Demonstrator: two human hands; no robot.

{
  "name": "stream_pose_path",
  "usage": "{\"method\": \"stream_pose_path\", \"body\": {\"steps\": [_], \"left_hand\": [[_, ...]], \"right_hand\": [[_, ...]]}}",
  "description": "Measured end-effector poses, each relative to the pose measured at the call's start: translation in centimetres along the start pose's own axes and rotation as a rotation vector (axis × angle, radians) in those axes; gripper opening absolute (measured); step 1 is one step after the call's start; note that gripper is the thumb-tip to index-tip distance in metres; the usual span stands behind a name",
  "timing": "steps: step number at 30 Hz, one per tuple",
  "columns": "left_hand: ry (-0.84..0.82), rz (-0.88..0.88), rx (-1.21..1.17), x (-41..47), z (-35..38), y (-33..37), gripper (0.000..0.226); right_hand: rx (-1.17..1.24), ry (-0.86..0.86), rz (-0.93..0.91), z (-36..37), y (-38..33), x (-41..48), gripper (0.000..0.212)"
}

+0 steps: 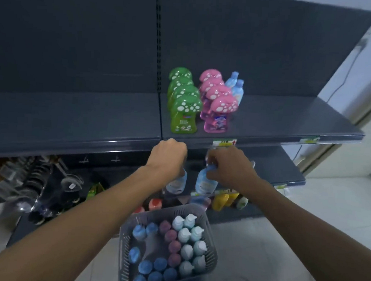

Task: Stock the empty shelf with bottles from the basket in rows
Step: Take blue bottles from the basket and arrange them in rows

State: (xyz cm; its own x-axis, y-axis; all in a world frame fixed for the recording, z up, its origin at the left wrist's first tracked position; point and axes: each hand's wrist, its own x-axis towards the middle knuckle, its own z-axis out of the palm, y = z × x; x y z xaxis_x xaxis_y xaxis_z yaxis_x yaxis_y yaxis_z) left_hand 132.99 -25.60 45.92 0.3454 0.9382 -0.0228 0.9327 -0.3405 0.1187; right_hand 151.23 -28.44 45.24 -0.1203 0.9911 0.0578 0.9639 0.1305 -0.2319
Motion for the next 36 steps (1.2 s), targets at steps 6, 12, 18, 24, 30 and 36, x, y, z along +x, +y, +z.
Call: {"method": "stream_pose_path", "body": {"steps": [6,12,18,24,30,36], "left_hand": [[0.103,0.096,0.068,1.9,-3.6,3.6,0.026],[0.135,0.115,0.017,5.1,-5.1,7.5,0.027],[0.145,0.121,-0.098,9.6,-5.7,11.6,0.029],[0.184,0.096,-0.127,14.4,-6.8,15.4,0.023],[0.172,0.02,-0.146,18.2,-7.2,17.8,0.022],[0.179,-0.051,-0.133,20.9,-7.6,18.8,0.018]], "right_hand": [[-0.016,0.077,0.047,-4.3,3.4,0.3,0.026],[0.001,0.147,0.051,-8.2,7.9,1.9,0.019],[0.044,0.173,0.04,-11.3,13.6,5.6,0.017],[0.077,0.131,-0.024,-13.5,18.5,11.1,0.012],[0.1,0.102,-0.135,-14.1,21.6,15.7,0.011],[0.143,0.063,-0.172,-13.3,23.2,19.9,0.016]]}}
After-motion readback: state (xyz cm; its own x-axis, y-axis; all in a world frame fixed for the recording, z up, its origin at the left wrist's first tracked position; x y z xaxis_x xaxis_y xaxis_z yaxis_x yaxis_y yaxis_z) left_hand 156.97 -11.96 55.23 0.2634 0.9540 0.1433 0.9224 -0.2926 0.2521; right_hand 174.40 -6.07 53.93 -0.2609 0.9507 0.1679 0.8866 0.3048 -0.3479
